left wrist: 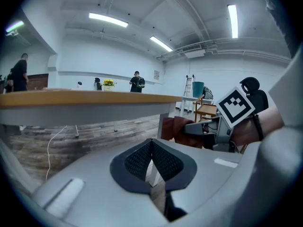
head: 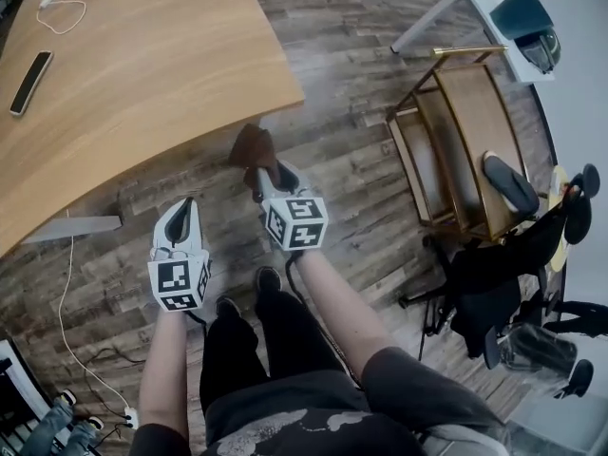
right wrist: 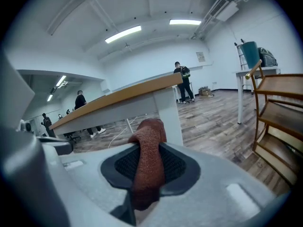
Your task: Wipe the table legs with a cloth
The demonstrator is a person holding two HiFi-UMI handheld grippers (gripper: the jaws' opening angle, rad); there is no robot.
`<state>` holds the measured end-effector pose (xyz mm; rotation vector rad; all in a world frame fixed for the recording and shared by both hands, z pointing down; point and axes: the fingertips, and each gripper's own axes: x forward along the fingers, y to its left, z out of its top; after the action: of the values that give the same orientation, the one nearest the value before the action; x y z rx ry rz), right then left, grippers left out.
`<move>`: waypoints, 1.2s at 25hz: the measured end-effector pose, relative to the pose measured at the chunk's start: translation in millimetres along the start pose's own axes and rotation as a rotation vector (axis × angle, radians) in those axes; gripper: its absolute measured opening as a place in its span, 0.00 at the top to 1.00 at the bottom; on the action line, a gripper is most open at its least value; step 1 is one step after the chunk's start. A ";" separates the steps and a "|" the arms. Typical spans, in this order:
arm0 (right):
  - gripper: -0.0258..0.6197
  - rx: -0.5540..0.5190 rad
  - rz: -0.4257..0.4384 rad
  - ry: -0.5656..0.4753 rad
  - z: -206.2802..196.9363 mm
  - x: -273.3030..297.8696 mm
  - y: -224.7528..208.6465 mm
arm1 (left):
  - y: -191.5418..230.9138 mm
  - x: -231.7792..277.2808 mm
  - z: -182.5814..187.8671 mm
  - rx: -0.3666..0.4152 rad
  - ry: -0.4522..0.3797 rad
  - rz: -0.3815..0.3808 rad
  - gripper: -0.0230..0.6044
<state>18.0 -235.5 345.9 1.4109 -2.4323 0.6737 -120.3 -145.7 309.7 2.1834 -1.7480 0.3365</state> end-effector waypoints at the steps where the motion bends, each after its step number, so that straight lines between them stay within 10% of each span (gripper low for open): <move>1: 0.83 0.012 0.002 -0.024 -1.1 9.8 -3.7 | -0.9 7.9 -8.3 0.006 -0.004 -0.006 0.93; 30: 0.83 -0.091 -0.003 0.058 -315.5 218.4 -122.0 | 83.8 219.8 -326.1 0.061 -0.017 -0.103 0.93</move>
<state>9.5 -291.4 744.6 1.3418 -2.3838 0.5866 -147.5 -232.1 701.4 2.3149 -1.6471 0.3512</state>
